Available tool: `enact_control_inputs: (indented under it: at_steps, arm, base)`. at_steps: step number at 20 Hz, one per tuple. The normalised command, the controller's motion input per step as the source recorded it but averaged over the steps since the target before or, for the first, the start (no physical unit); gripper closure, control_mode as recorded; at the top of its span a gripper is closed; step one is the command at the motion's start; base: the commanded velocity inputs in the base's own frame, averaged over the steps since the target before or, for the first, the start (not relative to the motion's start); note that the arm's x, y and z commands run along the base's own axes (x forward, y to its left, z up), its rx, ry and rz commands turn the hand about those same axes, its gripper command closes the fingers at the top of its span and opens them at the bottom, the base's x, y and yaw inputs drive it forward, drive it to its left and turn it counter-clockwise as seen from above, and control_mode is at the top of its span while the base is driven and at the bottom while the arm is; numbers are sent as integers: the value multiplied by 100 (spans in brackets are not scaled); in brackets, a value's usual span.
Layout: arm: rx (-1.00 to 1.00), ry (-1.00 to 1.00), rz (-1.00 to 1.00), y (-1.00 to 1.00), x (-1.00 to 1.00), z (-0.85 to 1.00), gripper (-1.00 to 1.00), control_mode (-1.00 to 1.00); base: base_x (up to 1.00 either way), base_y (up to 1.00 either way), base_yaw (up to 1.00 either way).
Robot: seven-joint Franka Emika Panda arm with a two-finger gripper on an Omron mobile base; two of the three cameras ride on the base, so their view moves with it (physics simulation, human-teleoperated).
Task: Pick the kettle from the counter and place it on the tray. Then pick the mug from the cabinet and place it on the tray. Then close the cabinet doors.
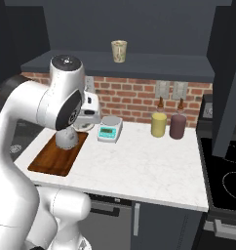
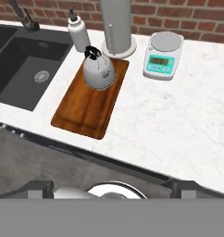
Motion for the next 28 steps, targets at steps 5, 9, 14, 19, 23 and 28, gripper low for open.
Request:
enact_control_inputs:
  at_steps: [5,9,14,19,23,28]
  arm:
    - [0,-9,0,-1,-27,1,-100,-100]
    - [0,-12,0,-9,-9,24,-100,-100]
    - [0,0,-2,-19,-1,46,-100,-100]
    - [1,-2,-2,-19,0,38,-100,-100]
    - [6,-17,0,-6,0,13,-100,-100]
    - [7,-15,0,-1,0,13,-100,-100]
  base:
    - [0,0,0]
    - [0,0,0]
    - [0,0,0]
    - [0,0,0]
    - [0,0,0]
    - [0,0,0]
